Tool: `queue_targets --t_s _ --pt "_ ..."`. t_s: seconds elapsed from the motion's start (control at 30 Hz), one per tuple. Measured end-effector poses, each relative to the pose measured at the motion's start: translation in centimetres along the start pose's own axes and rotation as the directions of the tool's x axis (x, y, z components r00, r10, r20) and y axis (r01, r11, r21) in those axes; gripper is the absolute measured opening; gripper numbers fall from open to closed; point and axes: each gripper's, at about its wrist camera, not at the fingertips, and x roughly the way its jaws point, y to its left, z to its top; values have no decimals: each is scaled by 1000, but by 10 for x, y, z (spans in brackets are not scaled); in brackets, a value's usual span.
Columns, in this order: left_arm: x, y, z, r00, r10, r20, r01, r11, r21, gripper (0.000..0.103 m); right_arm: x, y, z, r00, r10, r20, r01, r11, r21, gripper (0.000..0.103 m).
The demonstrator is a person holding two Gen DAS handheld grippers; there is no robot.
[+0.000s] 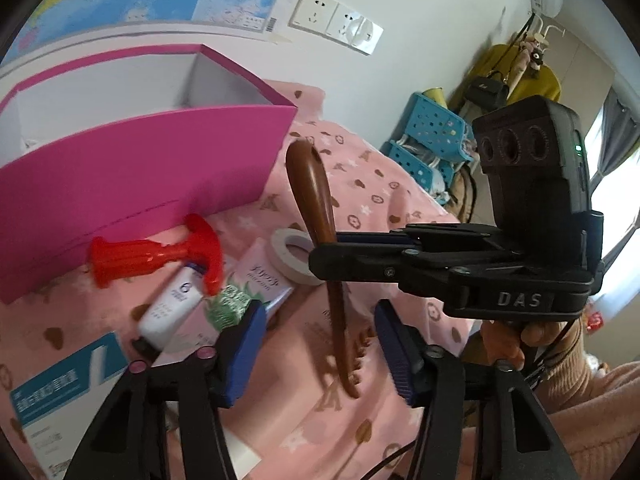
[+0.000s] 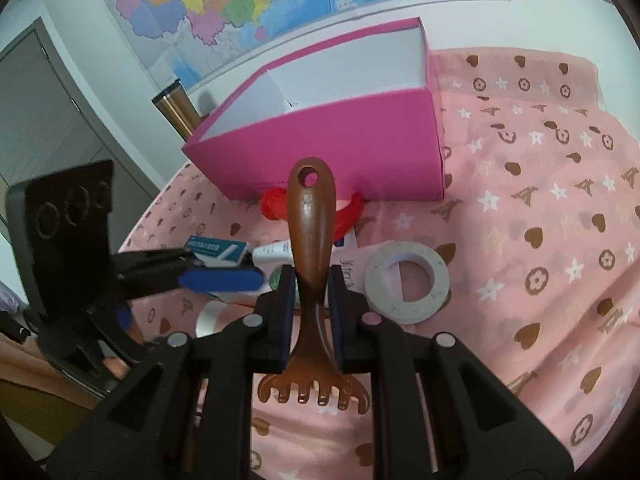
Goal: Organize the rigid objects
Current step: 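Carry the brown comb into the magenta box and release it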
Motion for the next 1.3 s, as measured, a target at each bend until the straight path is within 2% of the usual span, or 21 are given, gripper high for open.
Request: queue_targets --t_s 0.1,0.27,0.57,0.77,1.0,1.3 --pt "3 1 7 1000 -4 6 4 1000 0 39 -5 3 5 1000 8 21 -8 1000 -7 18" --pt "-6 -2 27 999 16 51 -18 999 31 32 -16 10 22 997 20 72 -18 999 -36 18" --pt "-32 -7 83 986 65 151 -81 991 103 29 -35 24 86 982 5 186 17 993 -115 18" --pt "-33 8 120 984 75 160 -89 993 84 29 -29 17 132 975 -9 223 34 993 -110 18" --pt "-15 28 141 987 102 122 -107 994 38 29 3 -6 161 980 -49 192 60 997 -55 18" --pt "15 56 147 994 102 45 -100 994 -49 28 50 -35 168 988 -113 101 114 993 1 18"
